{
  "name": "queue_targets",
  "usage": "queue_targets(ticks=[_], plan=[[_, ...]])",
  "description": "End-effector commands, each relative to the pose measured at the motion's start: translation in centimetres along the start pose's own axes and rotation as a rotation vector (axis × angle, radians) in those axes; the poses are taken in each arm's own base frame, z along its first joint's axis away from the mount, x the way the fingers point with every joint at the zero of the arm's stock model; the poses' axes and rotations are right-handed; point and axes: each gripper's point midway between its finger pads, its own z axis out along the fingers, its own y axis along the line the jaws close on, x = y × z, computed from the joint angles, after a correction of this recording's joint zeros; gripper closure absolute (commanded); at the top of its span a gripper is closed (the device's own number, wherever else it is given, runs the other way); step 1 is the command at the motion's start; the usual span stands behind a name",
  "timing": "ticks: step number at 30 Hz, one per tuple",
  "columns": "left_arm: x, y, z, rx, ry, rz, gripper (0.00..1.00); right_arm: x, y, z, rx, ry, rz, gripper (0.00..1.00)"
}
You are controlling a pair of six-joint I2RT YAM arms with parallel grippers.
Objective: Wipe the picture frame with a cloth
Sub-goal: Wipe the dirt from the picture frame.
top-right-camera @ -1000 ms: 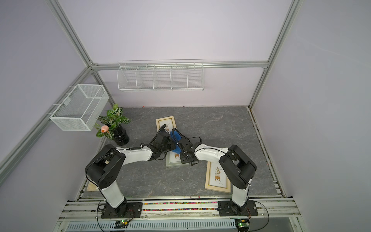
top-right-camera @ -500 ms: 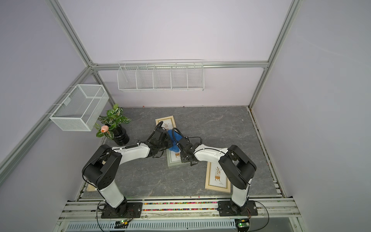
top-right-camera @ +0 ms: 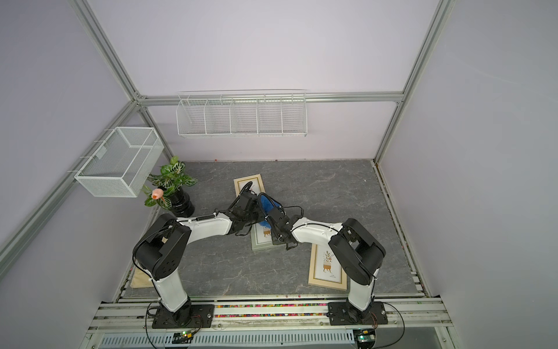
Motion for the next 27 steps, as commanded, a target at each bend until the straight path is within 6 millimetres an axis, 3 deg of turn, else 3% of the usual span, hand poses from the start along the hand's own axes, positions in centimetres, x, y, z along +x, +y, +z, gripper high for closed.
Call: queue_targets(ticks=[1,5,11,14,17,19,21,24,27], plan=[[1.0,4.4,-1.0,-0.122,0.035,0.008,1.0,2.9,-1.8,0.5,0.063,0.1,-0.033,0.8],[1.5,3.6,-0.9,-0.1,0.043,0.011,1.0,2.8,-0.8,0.8,0.033,0.105,-0.039,0.81],[2.7,0.9,1.4,-0.039,0.083,-0.008,1.0,2.7,-0.3,0.6,0.03,0.097,-0.037,0.81],[2.1,1.5,1.0,-0.063,0.065,-0.004,1.0,2.9,-1.7,0.5,0.077,0.101,-0.027,0.81],[1.3,3.5,-0.2,-0.103,0.042,-0.006,1.0,3.1,-2.8,0.6,0.089,0.105,-0.001,0.81],[0.9,4.9,-1.0,-0.133,0.03,-0.006,1.0,3.1,-2.9,0.7,0.088,0.105,-0.002,0.82],[0.8,5.1,-1.3,-0.145,0.025,0.005,1.0,3.1,-2.4,0.7,0.069,0.105,-0.008,0.82],[1.3,3.5,-0.5,-0.1,0.04,0.001,1.0,2.9,-1.5,0.8,0.052,0.101,-0.019,0.82],[1.9,0.3,0.7,-0.065,0.056,0.044,1.0,2.8,-1.1,0.8,0.047,0.101,-0.02,0.82]])
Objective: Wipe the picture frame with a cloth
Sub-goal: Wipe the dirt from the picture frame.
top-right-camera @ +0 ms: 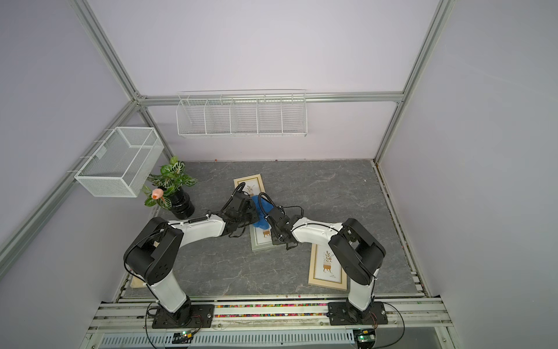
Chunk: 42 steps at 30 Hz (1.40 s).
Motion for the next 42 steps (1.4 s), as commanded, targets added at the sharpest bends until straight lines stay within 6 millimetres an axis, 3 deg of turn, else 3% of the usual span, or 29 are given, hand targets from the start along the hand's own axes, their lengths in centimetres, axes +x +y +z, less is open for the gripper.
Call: queue_targets(ticks=[1,3,6,11,14,18,22,25,27,31,34,38,42], plan=[[2.1,-1.6,1.7,-0.023,0.062,0.046,1.0,2.8,-1.2,0.6,0.058,0.096,-0.02,0.82],[2.6,-2.4,2.4,0.003,0.084,0.033,1.0,2.9,-1.6,0.6,0.072,0.094,-0.017,0.82],[2.3,-1.5,2.0,-0.031,0.073,0.035,1.0,3.1,-2.3,0.4,0.095,0.095,-0.011,0.82],[1.5,2.7,-0.7,-0.139,0.045,0.046,1.0,3.2,-2.9,0.5,0.112,0.098,-0.003,0.82],[1.2,4.1,-1.8,-0.195,0.028,0.066,1.0,3.0,-2.8,0.5,0.112,0.093,-0.005,0.82],[1.4,3.0,-0.6,-0.161,0.05,0.047,1.0,2.9,-2.6,0.5,0.108,0.094,-0.009,0.82],[1.7,0.4,1.7,-0.108,0.085,0.044,1.0,3.1,-2.7,0.4,0.114,0.097,-0.003,0.82],[1.9,-0.6,2.1,-0.09,0.104,0.055,1.0,3.2,-2.9,0.4,0.118,0.1,0.002,0.82],[1.5,0.4,1.4,-0.122,0.088,0.061,1.0,3.3,-3.2,0.3,0.13,0.102,0.005,0.82],[1.4,4.4,-0.6,-0.205,0.079,0.055,1.0,3.3,-3.6,0.4,0.142,0.104,0.009,0.82],[1.9,5.7,-2.0,-0.235,0.079,0.073,1.0,3.3,-3.5,0.5,0.141,0.106,0.006,0.82],[3.1,4.0,-1.5,-0.192,0.101,0.077,1.0,3.1,-3.2,0.6,0.131,0.102,0.007,0.83],[3.9,0.8,0.8,-0.121,0.14,0.074,1.0,3.0,-3.0,0.5,0.123,0.102,0.012,0.83]])
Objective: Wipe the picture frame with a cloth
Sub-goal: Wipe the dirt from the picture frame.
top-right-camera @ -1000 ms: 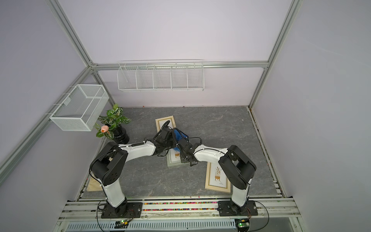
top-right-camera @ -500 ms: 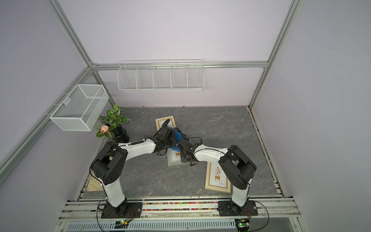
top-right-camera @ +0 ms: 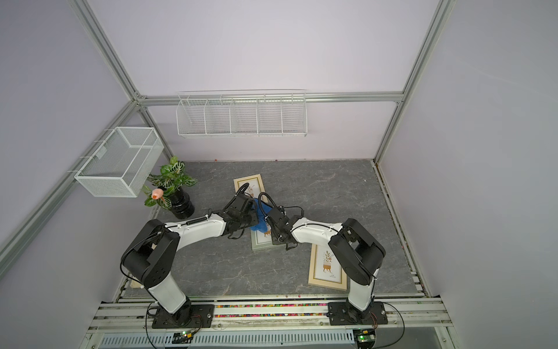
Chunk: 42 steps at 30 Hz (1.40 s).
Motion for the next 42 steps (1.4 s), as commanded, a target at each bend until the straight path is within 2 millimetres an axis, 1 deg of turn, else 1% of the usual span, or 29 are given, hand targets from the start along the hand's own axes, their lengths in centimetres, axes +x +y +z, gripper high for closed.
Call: queue_targets(ticks=[1,3,6,10,12,15,16,18,21,25,26,29,32,35,39,42], plan=[[2.3,-0.9,2.2,-0.001,0.104,0.0,1.0,3.1,-2.7,0.5,0.103,0.109,-0.015,0.83],[1.8,-1.0,2.4,-0.018,0.096,0.004,1.0,3.1,-3.0,0.4,0.115,0.109,-0.018,0.83],[0.9,0.5,1.4,-0.056,0.072,0.008,1.0,3.3,-3.5,0.3,0.131,0.106,-0.017,0.83],[1.4,3.9,-0.6,-0.131,0.064,0.025,1.0,3.4,-3.7,0.5,0.131,0.107,-0.012,0.82],[2.3,4.6,-1.3,-0.135,0.075,0.029,1.0,3.3,-3.5,0.7,0.126,0.108,-0.015,0.82],[3.9,4.5,-1.6,-0.117,0.099,0.024,1.0,3.1,-3.3,0.9,0.124,0.109,-0.02,0.83],[4.4,4.4,-1.4,-0.118,0.107,0.026,1.0,3.1,-3.2,0.9,0.122,0.109,-0.021,0.83],[4.5,3.8,-0.9,-0.107,0.111,0.021,1.0,3.0,-3.1,0.9,0.119,0.109,-0.021,0.83],[3.6,2.1,0.3,-0.068,0.109,0.009,1.0,3.1,-3.0,0.7,0.115,0.11,-0.023,0.83],[1.9,-1.0,2.0,-0.008,0.118,0.016,1.0,3.5,-3.0,0.6,0.119,0.113,-0.023,0.83],[1.7,-1.2,2.2,-0.012,0.12,0.017,1.0,3.5,-3.1,0.5,0.122,0.112,-0.02,0.83],[1.5,-0.6,1.9,-0.033,0.11,0.023,1.0,3.6,-3.6,0.3,0.135,0.107,-0.014,0.83],[2.1,1.2,0.8,-0.072,0.102,0.032,1.0,3.7,-3.9,0.4,0.135,0.105,-0.007,0.83],[3.5,2.6,-0.2,-0.091,0.111,0.028,1.0,3.6,-3.9,0.6,0.134,0.108,-0.015,0.83],[5.0,2.4,-0.7,-0.069,0.126,0.015,1.0,3.3,-3.5,0.8,0.128,0.107,-0.021,0.83],[5.3,1.5,0.3,-0.039,0.145,-0.003,1.0,3.2,-3.4,0.9,0.126,0.105,-0.019,0.83]])
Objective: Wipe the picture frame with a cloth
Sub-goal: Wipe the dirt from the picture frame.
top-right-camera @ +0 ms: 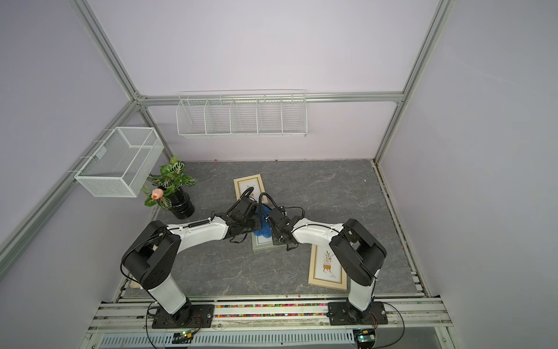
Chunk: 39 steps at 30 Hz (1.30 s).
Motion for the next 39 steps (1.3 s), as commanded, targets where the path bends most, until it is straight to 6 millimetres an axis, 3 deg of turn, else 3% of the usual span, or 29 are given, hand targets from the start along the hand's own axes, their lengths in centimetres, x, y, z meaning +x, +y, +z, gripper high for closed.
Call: queue_targets(ticks=[1,6,10,12,17,19,22,28,30,33,39], plan=[[2.5,1.7,1.5,-0.064,0.091,-0.017,1.0,3.0,-3.1,0.9,0.12,0.109,-0.021,0.83],[-0.3,-0.7,3.0,-0.048,0.067,0.009,1.0,3.4,-3.4,0.5,0.122,0.104,-0.013,0.83],[-1.0,-2.3,4.4,-0.011,0.097,0.01,1.0,3.7,-3.4,0.6,0.118,0.107,-0.006,0.83],[-1.2,-1.3,3.8,-0.052,0.082,0.012,1.0,3.7,-3.6,0.6,0.127,0.107,-0.007,0.83],[-1.2,5.2,1.4,-0.163,0.053,-0.047,1.0,3.6,-4.0,0.5,0.142,0.104,-0.006,0.83],[-1.3,6.6,0.9,-0.2,0.042,-0.043,1.0,3.6,-4.0,0.5,0.143,0.102,-0.009,0.83],[-1.8,5.8,1.2,-0.186,0.037,-0.035,1.0,3.5,-3.7,0.6,0.133,0.1,-0.007,0.83],[-3.2,0.5,3.7,-0.105,0.044,-0.004,1.0,3.7,-3.5,0.4,0.128,0.102,-0.006,0.83],[-3.2,-0.1,4.5,-0.107,0.065,-0.001,1.0,3.9,-3.7,0.4,0.131,0.104,-0.002,0.83],[-3.2,0.8,3.8,-0.145,0.048,-0.002,1.0,4.0,-4.1,0.3,0.152,0.104,0.001,0.83],[-1.7,4.6,0.4,-0.254,0.044,0.031,1.0,4.0,-4.9,0.5,0.179,0.106,0.025,0.83]])
